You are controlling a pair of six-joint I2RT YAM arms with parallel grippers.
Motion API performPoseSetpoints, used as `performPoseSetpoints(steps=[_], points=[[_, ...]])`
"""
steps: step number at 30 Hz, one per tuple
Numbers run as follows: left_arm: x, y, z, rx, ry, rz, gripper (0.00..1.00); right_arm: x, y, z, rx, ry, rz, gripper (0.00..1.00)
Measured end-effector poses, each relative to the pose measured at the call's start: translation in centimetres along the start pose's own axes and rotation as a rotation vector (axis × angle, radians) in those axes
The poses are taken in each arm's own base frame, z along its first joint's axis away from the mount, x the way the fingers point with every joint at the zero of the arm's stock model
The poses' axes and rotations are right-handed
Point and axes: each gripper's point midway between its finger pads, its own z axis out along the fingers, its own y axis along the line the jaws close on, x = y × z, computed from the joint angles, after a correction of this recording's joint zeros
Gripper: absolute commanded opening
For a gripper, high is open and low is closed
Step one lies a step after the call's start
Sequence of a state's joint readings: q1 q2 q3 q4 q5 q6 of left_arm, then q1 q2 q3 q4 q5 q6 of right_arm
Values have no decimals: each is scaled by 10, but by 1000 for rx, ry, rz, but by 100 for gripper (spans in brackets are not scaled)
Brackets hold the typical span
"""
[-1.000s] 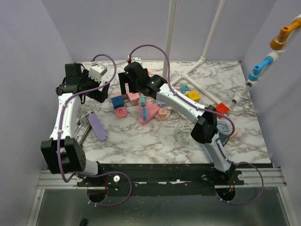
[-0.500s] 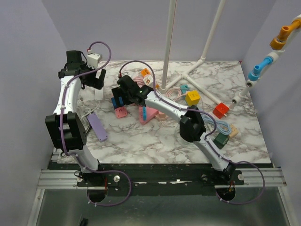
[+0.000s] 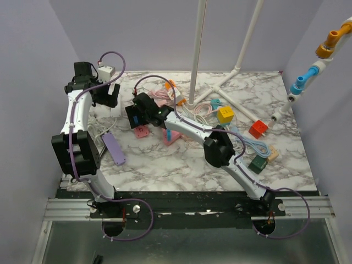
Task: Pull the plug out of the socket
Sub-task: Remove the plug from the socket.
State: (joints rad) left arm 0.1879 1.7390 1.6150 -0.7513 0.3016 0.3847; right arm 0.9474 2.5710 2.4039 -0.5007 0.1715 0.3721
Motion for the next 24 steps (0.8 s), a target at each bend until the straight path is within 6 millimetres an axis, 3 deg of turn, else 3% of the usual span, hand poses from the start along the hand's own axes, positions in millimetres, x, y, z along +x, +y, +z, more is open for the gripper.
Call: performPoseSetpoints(steps=[6, 14, 17, 21, 24], points=[[11, -5, -6, 3, 12, 4, 99, 17, -1, 19, 4, 15, -9, 100], [19, -2, -16, -12, 9, 4, 99, 15, 5, 34, 8, -45, -9, 93], [25, -2, -18, -13, 16, 6, 98, 13, 5, 38, 12, -73, -4, 82], [33, -4, -17, -8, 31, 3, 98, 10, 4, 39, 20, -87, -4, 56], [38, -5, -17, -6, 40, 4, 98, 11, 3, 39, 34, -101, -7, 46]])
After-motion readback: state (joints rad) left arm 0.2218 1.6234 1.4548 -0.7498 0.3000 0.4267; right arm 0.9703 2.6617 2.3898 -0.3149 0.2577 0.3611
